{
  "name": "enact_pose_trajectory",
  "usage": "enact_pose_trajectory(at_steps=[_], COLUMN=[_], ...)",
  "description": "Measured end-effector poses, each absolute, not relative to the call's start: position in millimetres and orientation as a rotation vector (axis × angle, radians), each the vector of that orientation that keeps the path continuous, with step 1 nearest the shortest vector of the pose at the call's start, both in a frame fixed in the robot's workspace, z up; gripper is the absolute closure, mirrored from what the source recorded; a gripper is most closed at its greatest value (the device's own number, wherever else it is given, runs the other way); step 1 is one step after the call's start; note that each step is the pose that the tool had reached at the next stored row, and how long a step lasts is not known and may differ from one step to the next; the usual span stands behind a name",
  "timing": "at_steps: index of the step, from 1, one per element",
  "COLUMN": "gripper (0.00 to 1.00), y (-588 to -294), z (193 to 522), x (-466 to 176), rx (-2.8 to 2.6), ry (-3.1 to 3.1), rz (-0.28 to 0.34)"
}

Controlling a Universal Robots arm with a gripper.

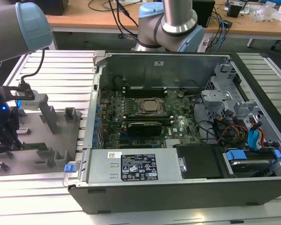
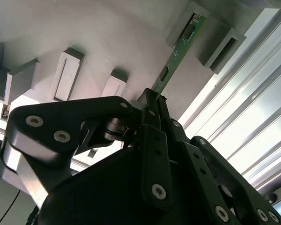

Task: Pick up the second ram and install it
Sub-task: 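Pick up the second ram and move it above second insertion slot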

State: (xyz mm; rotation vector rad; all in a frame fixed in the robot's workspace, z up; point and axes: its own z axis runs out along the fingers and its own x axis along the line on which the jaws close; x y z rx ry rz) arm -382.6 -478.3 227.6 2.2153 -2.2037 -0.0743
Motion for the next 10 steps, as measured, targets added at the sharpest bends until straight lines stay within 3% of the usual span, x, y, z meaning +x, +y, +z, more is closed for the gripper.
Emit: enact_pose_trajectory(at_steps=[10], gripper=[0.86], y=[-478], z=[242], x=[-383], rx=[2.215], ry=[-2.204], rz=[-0.074])
